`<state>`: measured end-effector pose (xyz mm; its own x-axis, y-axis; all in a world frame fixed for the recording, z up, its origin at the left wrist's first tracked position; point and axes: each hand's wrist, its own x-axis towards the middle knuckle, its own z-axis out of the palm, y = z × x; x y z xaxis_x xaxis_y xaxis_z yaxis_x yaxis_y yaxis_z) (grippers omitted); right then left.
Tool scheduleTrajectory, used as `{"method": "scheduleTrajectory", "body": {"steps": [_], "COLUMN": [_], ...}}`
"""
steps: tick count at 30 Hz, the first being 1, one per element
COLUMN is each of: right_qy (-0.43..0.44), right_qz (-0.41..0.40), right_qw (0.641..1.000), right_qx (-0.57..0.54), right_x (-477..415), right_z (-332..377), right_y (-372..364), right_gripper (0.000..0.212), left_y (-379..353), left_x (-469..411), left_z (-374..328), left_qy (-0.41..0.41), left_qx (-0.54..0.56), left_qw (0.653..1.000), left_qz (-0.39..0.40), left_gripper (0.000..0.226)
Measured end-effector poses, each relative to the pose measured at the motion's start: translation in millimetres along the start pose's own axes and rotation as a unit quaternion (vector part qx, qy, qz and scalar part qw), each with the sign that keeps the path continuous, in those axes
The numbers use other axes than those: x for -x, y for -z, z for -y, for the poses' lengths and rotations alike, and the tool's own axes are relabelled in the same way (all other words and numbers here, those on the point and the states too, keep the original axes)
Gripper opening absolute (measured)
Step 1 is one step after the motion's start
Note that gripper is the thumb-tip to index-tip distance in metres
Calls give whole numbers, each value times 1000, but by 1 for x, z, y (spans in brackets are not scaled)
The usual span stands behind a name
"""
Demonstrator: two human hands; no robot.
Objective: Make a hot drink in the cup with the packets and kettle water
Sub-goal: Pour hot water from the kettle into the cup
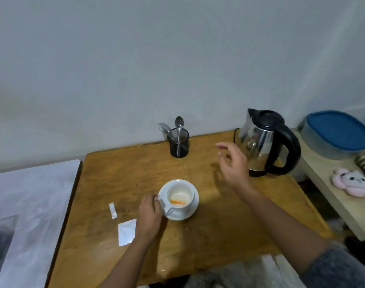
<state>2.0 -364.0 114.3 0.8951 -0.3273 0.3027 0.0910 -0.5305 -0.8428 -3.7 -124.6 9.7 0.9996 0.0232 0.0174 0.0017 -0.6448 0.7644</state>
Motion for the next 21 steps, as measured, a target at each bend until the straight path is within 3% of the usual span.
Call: {"method": "scheduleTrajectory", "body": {"steps": [2,5,7,12,15,19,21], "right_qy": [-28,-79,-128,-253,-279,-318,-326], "right_qz": [-127,-301,-360,-290,-277,-179,-183], "right_qw": [991,950,924,915,904,911,904], "right_qx": [13,27,8,-120,-170,-191,-209], "right_x": [-21,-39,-47,-47,-45,-49,-50], "right_z": [-18,-47,-65,-97,-102,-106,-106], "right_y": [42,88,108,118,115,111,106], "right_gripper": [23,21,24,24,34,51,50], "left_y": [-12,-29,-40,-52,-55,-58,-58], "left_x": [8,18,21,29,33,36,36], "left_z": [-10,-15,-12,-8,-6,-3,-3], "left_qy": [11,20,23,48,27,21,18], "left_qx": [23,53,67,70,68,46,43], "left_qw": [1000,998,997,995,996,998,999], "left_qz": [-6,-5,-14,-45,-45,-27,-20], "left_gripper": [20,19,19,20,21,23,24]}}
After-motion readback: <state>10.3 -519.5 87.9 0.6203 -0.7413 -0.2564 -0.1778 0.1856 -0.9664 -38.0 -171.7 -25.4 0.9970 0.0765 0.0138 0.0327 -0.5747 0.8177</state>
